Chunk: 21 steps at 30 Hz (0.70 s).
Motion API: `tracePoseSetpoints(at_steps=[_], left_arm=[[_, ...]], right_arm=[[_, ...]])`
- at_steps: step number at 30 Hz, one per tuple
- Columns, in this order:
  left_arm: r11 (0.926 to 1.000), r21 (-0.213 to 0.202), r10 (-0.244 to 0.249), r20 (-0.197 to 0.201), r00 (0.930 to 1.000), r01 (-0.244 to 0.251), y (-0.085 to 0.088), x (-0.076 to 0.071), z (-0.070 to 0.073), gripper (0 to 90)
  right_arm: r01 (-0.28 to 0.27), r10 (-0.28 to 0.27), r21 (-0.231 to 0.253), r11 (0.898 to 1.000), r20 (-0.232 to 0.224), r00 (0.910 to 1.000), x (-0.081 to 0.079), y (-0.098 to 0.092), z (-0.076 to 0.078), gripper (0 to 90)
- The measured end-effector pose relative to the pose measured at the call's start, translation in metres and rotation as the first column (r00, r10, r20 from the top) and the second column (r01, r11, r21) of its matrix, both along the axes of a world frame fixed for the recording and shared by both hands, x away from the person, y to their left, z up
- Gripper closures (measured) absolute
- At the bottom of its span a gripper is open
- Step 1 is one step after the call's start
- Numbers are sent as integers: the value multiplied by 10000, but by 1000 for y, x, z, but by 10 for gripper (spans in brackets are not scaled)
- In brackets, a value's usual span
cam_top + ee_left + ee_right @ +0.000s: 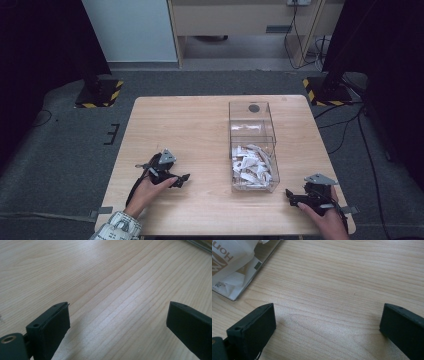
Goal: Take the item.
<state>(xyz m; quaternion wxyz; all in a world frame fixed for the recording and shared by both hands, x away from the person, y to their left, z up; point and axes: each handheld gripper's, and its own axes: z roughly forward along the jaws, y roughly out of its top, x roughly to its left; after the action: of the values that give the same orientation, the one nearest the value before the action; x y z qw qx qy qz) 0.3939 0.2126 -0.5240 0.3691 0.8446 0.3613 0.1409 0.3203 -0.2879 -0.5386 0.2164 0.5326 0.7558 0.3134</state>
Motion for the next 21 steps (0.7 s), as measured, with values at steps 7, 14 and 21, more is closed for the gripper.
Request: tracePoseSetpoints(at_steps=[7,14,21], left_arm=[[9993,-211,-293,203,9994,297,-4,-5,8,51],[9970,-405,-637,479,9968,656,-12,-11,21,63],[9923,-450,-1122,718,9911,1156,-19,-16,34,74]], right_arm=[[14,-14,-6,10000,0,10000,0,0,0,8],[24,-24,-8,10000,3,10000,0,0,0,8],[22,-22,-10,10000,1,10000,0,0,0,8]])
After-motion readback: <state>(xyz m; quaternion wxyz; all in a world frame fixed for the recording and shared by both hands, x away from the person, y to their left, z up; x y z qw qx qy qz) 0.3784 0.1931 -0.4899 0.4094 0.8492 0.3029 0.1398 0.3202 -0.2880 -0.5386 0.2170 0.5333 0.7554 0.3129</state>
